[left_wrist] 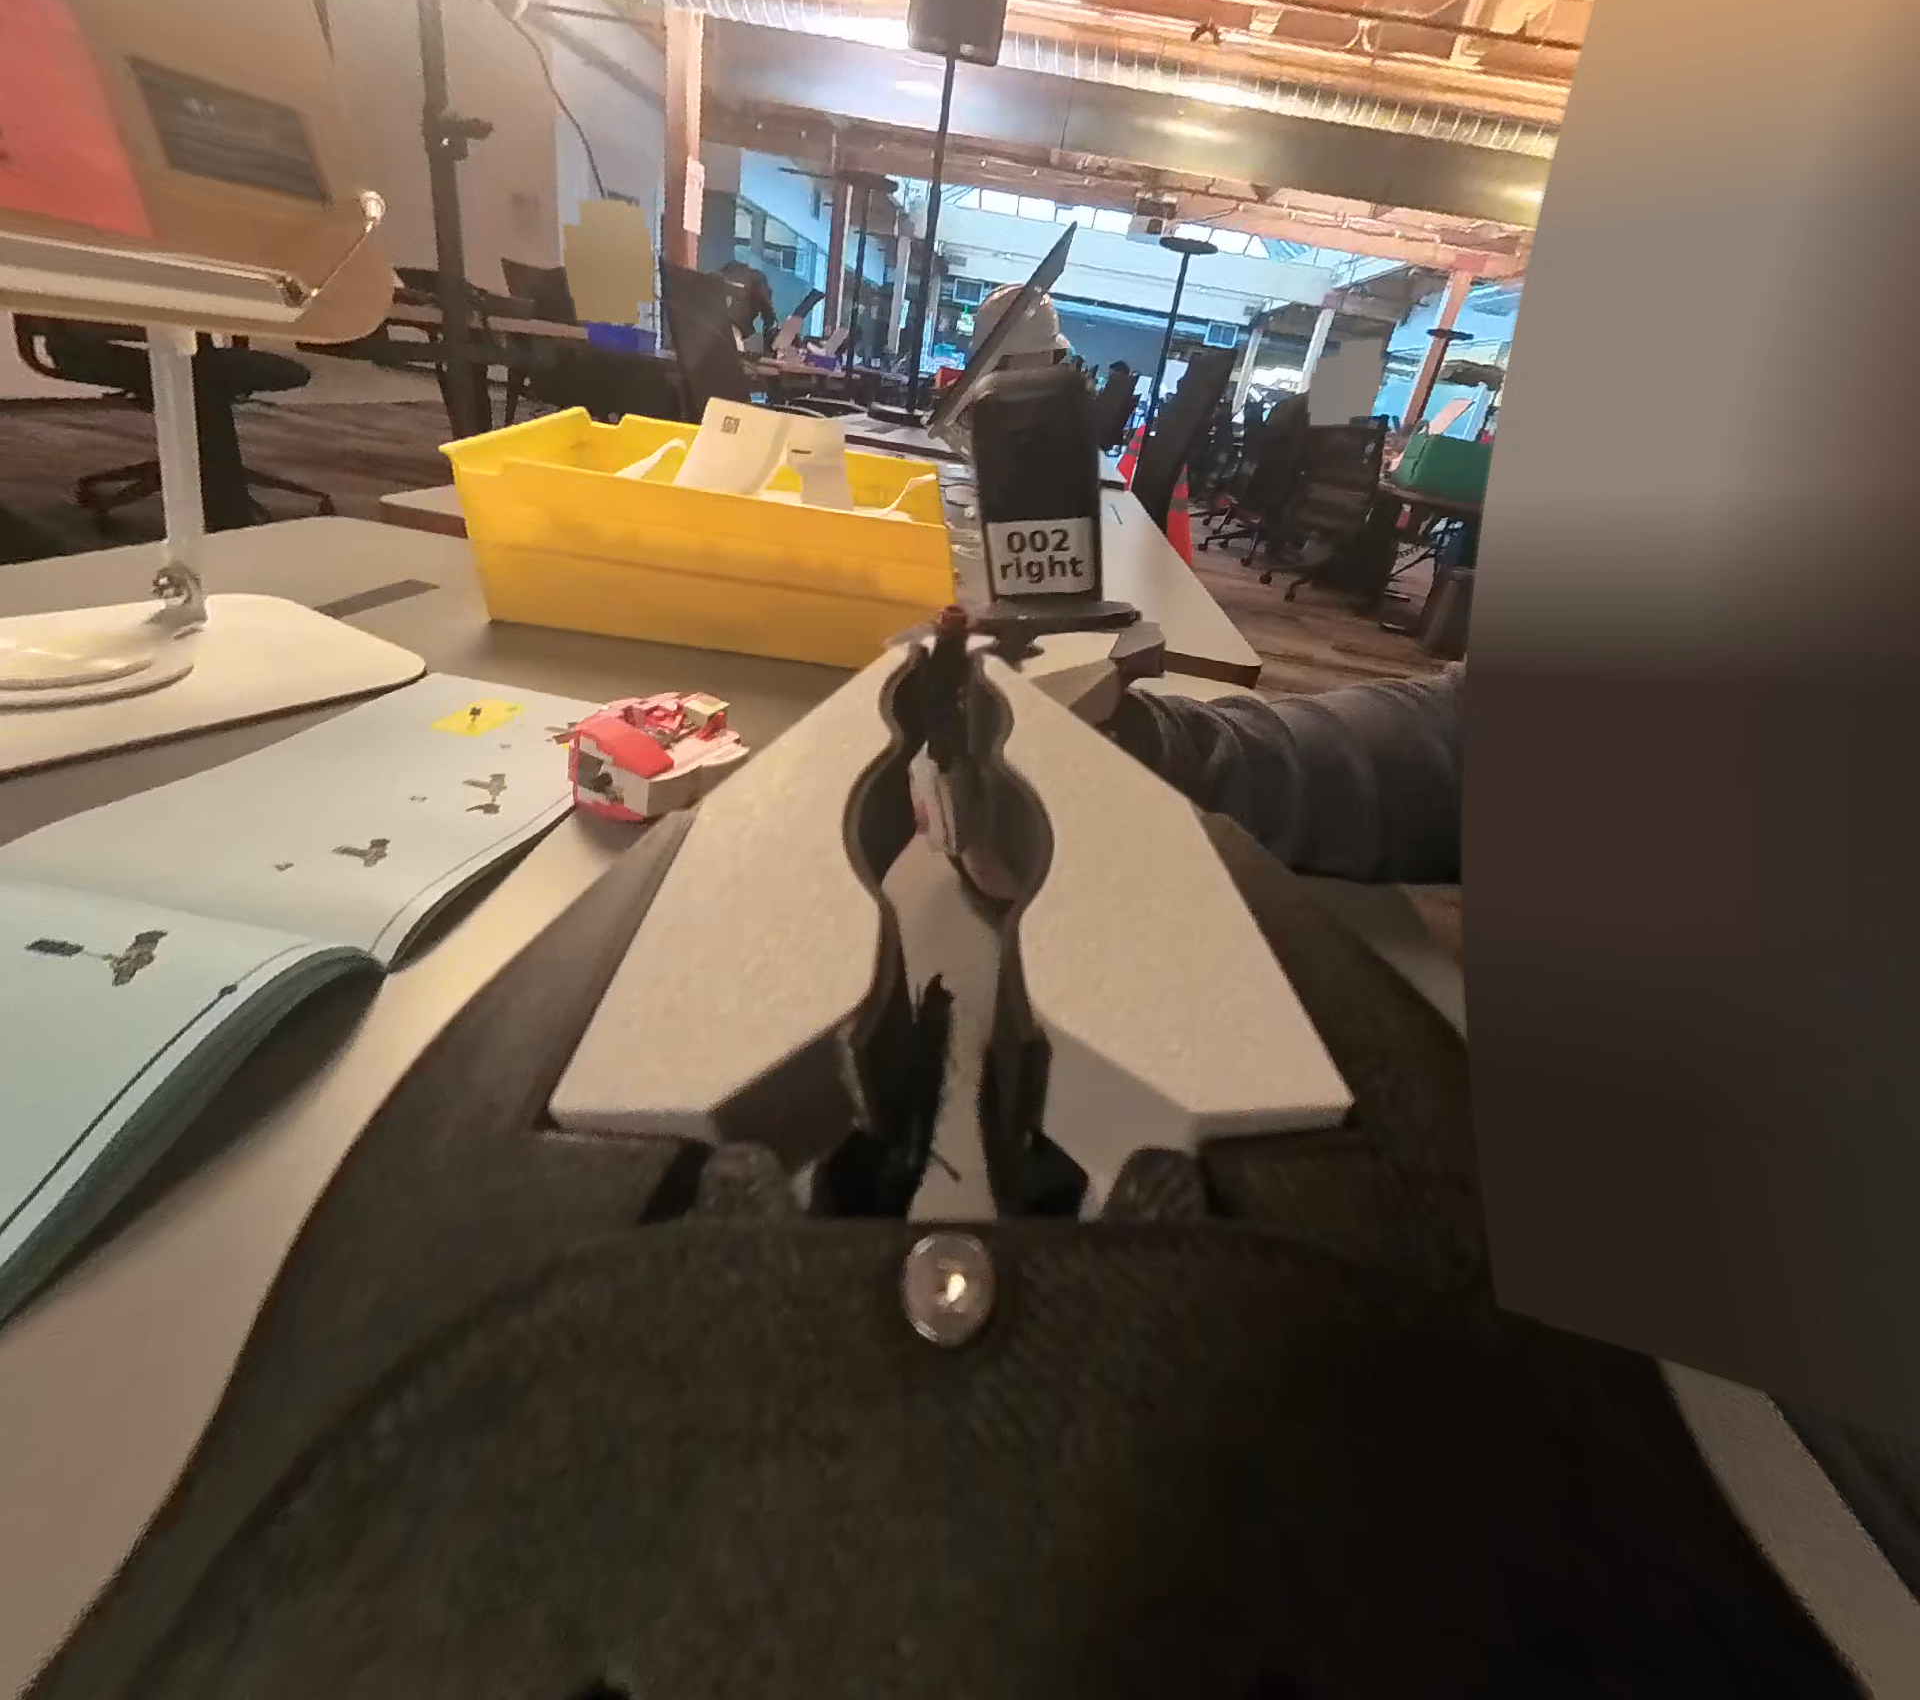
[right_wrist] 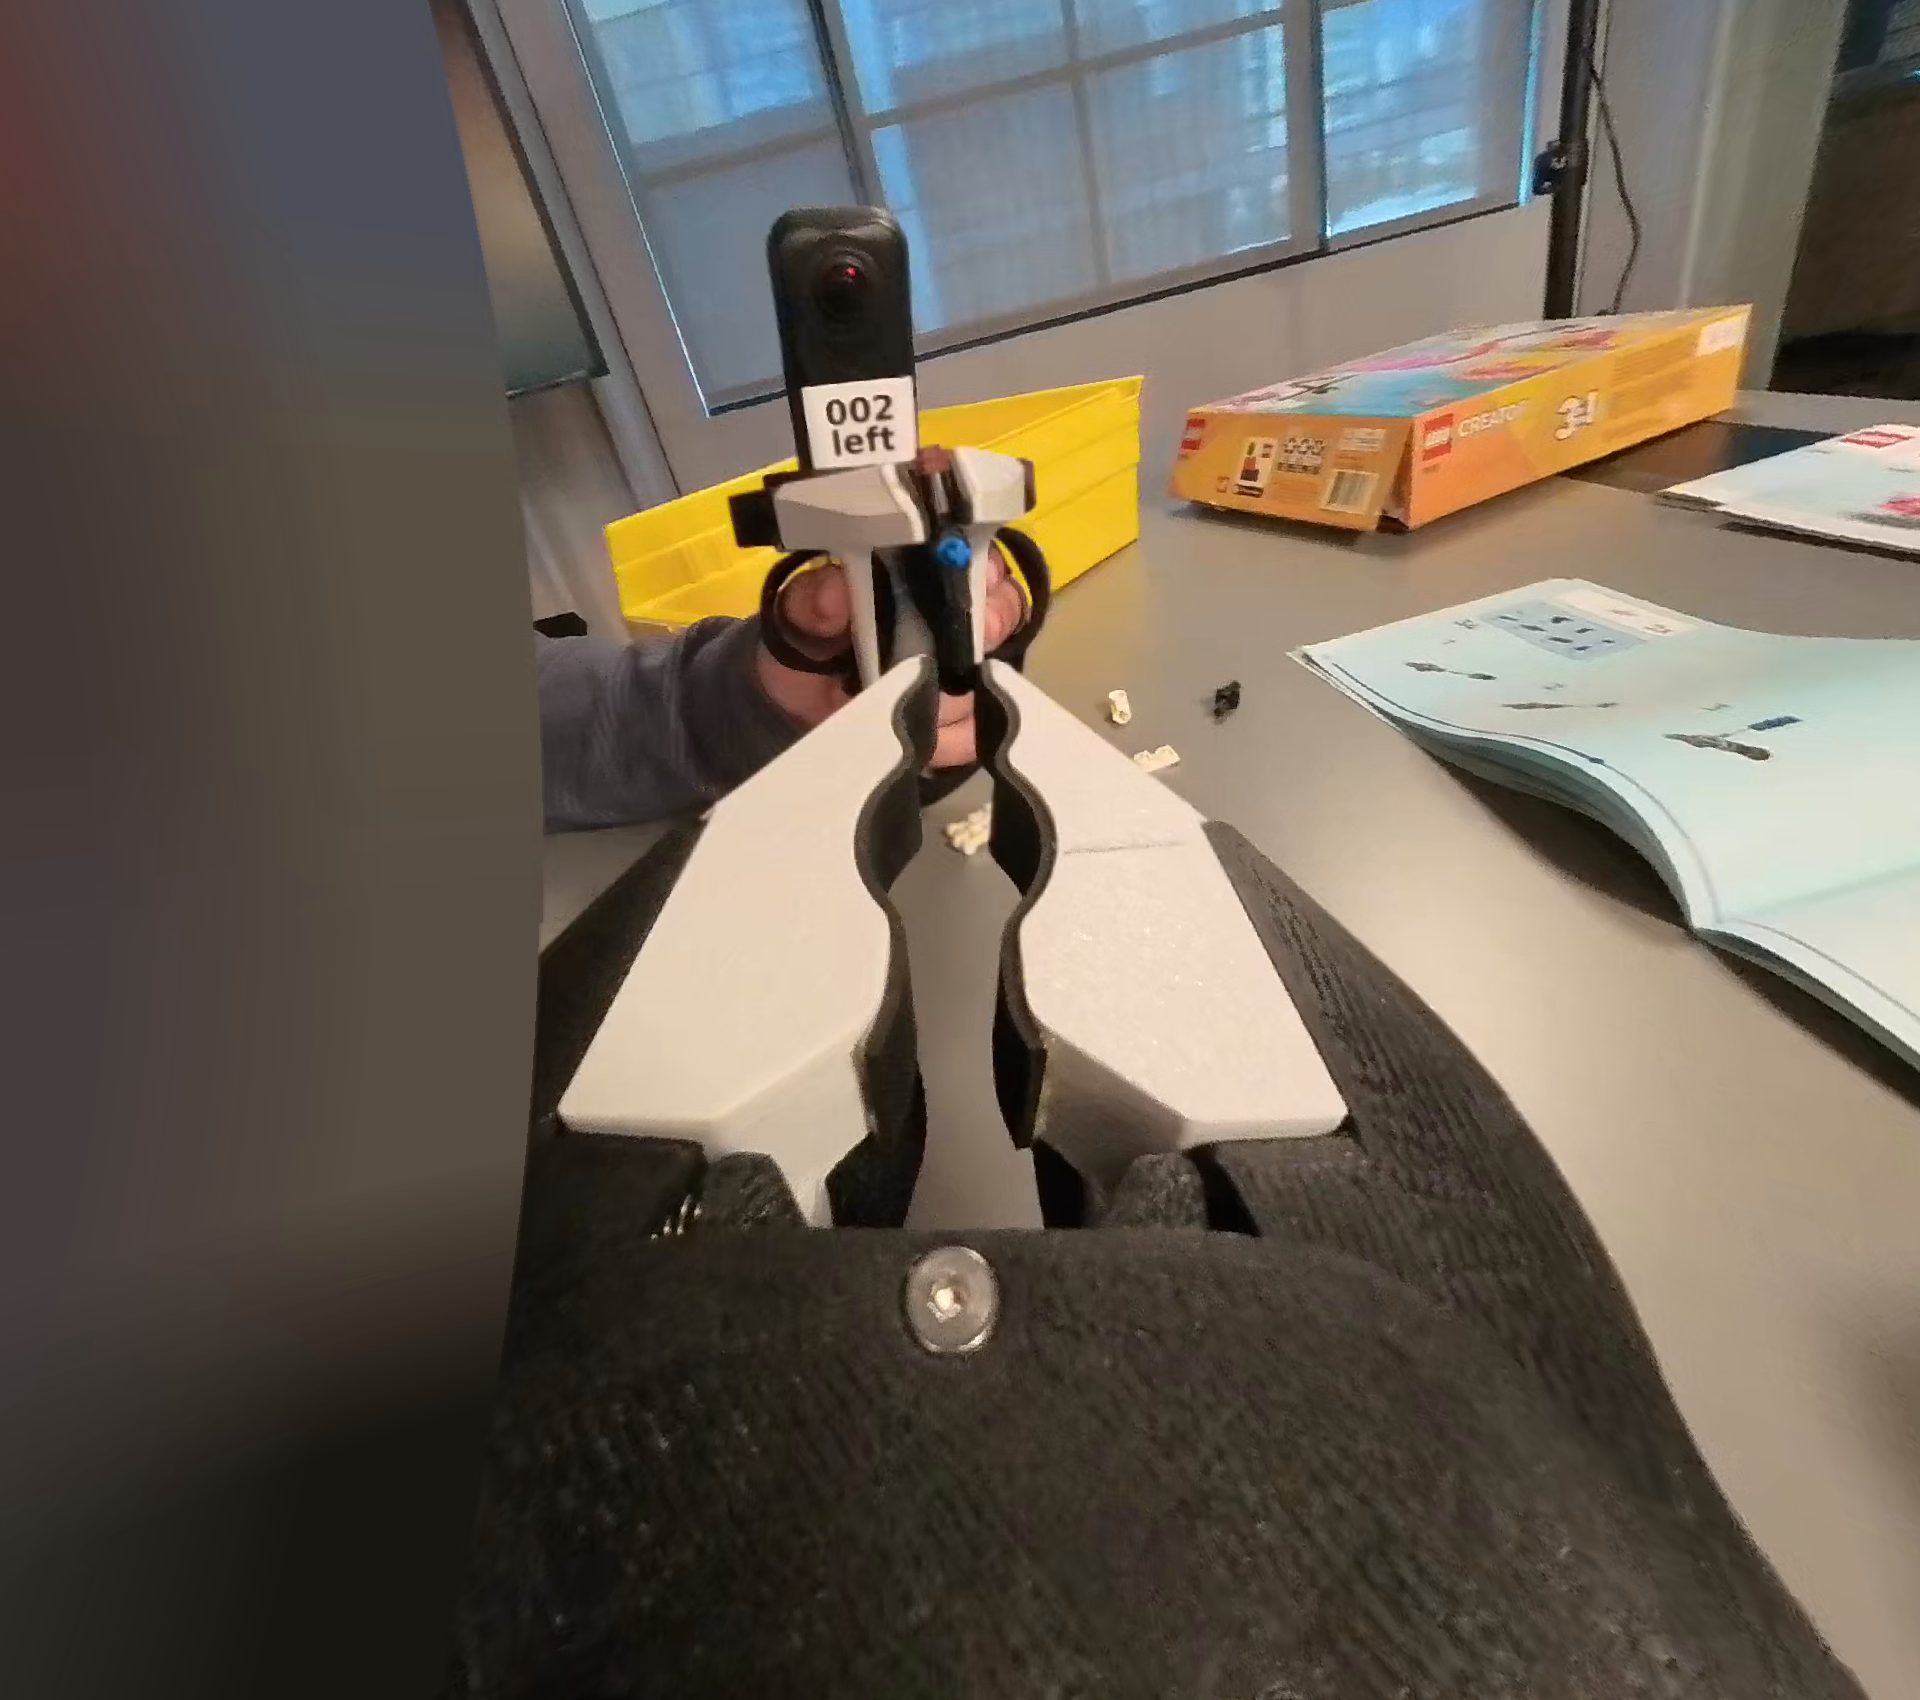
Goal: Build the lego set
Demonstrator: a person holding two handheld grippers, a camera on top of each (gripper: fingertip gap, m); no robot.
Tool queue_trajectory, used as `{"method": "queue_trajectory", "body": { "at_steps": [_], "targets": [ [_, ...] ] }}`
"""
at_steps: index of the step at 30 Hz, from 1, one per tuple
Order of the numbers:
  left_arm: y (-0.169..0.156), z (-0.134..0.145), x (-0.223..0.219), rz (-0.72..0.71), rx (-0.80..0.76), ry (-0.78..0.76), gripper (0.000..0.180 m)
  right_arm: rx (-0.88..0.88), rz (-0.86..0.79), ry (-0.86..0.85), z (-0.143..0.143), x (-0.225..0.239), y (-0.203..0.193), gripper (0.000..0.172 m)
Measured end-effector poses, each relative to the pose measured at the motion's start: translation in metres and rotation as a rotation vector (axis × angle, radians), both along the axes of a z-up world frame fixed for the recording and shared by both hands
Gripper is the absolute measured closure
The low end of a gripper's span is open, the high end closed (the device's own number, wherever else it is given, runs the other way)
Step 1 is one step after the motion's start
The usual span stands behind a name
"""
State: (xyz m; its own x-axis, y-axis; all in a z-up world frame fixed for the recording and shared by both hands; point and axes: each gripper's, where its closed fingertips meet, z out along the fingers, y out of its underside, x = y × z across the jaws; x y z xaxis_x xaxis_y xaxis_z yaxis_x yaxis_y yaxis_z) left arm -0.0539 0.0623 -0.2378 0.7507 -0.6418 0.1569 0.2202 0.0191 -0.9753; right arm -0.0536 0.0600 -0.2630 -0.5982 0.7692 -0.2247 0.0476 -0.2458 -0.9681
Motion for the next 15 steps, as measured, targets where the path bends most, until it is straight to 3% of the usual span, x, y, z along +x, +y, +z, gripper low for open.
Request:
{"method": "queue_trajectory", "body": {
  "at_steps": [6,9,15],
  "targets": [
    [0.012,-0.035,-0.005,0.030,-0.233,0.114,0.175,0.212,-0.065,-0.117,-0.024,-0.003,0.015,0.166],
    [0.007,-0.039,0.004,-0.025,-0.244,0.169,0.175,0.340,-0.057,-0.140,-0.034,0.003,0.017,0.166],
    [0.000,-0.044,0.017,-0.129,-0.236,0.172,0.175,0.261,0.053,-0.110,-0.027,0.014,0.008,0.166]
  ]
}}
